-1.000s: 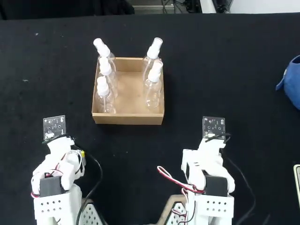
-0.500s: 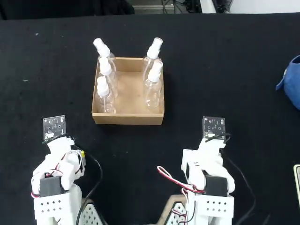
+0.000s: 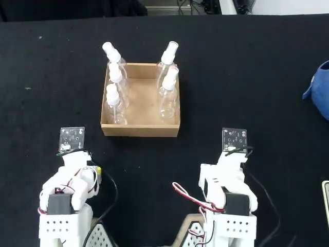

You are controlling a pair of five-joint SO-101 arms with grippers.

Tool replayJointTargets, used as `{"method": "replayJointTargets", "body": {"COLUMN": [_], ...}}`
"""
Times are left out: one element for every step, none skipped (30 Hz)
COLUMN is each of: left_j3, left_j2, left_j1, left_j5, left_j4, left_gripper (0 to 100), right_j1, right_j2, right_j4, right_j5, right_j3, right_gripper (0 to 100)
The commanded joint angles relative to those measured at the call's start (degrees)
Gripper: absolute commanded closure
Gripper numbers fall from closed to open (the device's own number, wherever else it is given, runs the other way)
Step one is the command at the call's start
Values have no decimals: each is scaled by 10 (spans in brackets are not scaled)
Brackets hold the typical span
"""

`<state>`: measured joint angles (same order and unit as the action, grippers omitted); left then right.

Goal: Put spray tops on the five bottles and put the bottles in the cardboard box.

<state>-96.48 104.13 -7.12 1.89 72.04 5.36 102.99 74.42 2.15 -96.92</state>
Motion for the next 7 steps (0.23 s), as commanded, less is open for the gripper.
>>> {"method": "replayJointTargets", "body": {"left_j3": [-8, -8, -8, -8, -8, -8, -8], "left_j2": [6, 6, 6, 6, 6, 6, 6], "left_j1": [-20, -28, -32, -33, -33, -33, -33], "left_j5": [4, 5, 5, 5, 5, 5, 5], "left_j4": [11, 11, 11, 11, 11, 11, 11], "left_gripper": [970, 970, 970, 970, 970, 970, 970], "right_j1": [4, 4, 4, 4, 4, 4, 4], "right_j2": [57, 57, 57, 57, 57, 57, 57], "right_j4": [4, 4, 4, 4, 4, 4, 4], "right_j5": [-1, -1, -1, -1, -1, -1, -1], "right_j3": [5, 5, 5, 5, 5, 5, 5], "right_gripper": [987, 987, 987, 987, 987, 987, 987]}}
